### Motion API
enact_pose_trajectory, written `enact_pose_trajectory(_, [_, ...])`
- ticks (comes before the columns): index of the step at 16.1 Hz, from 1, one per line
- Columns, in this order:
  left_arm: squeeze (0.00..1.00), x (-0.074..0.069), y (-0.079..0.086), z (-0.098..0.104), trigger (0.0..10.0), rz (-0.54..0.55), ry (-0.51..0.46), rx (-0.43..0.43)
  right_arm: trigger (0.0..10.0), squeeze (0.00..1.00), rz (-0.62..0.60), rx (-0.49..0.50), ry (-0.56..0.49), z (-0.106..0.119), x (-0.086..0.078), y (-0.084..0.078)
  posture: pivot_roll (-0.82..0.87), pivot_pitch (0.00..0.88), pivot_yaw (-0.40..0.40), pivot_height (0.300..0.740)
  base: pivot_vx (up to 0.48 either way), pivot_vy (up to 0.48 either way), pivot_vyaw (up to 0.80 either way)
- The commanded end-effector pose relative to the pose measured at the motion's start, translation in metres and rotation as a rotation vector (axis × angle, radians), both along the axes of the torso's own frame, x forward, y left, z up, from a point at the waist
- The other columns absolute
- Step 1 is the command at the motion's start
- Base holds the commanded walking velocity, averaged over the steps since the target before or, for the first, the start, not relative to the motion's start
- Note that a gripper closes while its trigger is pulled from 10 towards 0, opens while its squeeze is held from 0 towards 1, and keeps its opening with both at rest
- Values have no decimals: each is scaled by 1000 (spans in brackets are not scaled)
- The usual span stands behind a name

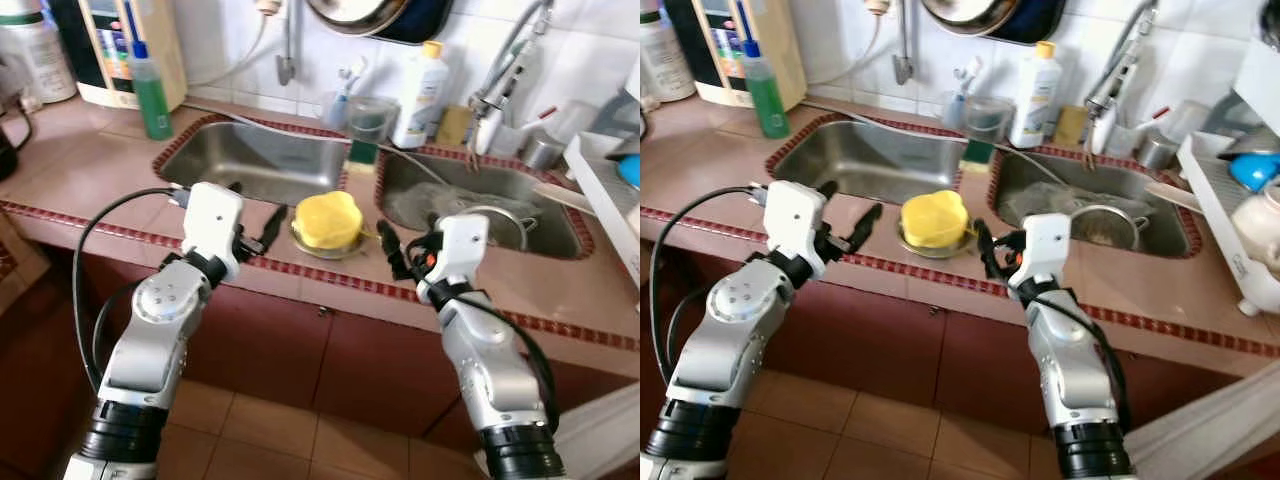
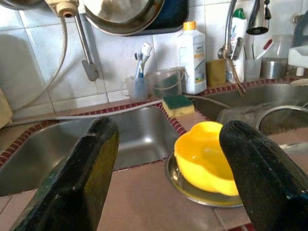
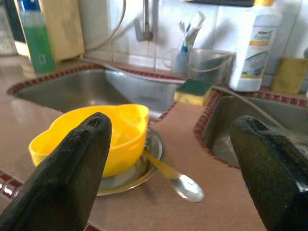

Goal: Kitchen organization

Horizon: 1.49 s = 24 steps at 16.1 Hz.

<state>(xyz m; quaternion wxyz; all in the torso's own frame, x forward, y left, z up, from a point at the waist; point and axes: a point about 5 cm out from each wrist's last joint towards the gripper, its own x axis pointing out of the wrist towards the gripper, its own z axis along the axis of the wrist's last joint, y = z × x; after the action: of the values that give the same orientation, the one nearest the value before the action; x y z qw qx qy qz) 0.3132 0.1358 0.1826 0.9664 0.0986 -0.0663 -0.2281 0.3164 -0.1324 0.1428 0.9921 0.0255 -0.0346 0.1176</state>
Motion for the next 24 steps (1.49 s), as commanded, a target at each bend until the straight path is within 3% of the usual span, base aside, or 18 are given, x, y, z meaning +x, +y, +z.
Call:
enact_pose_trajectory(1, [0,-4,-10,-1,10000,-59,12,38,10000,0,-25,-15,-18,5,4,-3,21,0,-70,740,0,0,0])
enact_pose_trajectory(4, [0,-9,-22,-2,10000,-121,20,72,10000,0,-47,-8,-19,8,9,-6,20,0,-67,740,0,0,0])
enact_pose_trajectory(9, [0,-21,-44,-4,10000,-204,30,91,10000,0,-97,60,-30,30,40,-9,23,0,-68,740,0,0,0])
enact_pose_trajectory(18, [0,-25,-44,-5,10000,-168,31,103,10000,0,-50,177,184,26,75,0,49,0,-107,740,0,0,0])
enact_pose_trajectory(24, [0,-27,-45,-4,10000,-154,27,103,10000,0,25,137,281,6,76,9,62,0,-124,740,0,0,0])
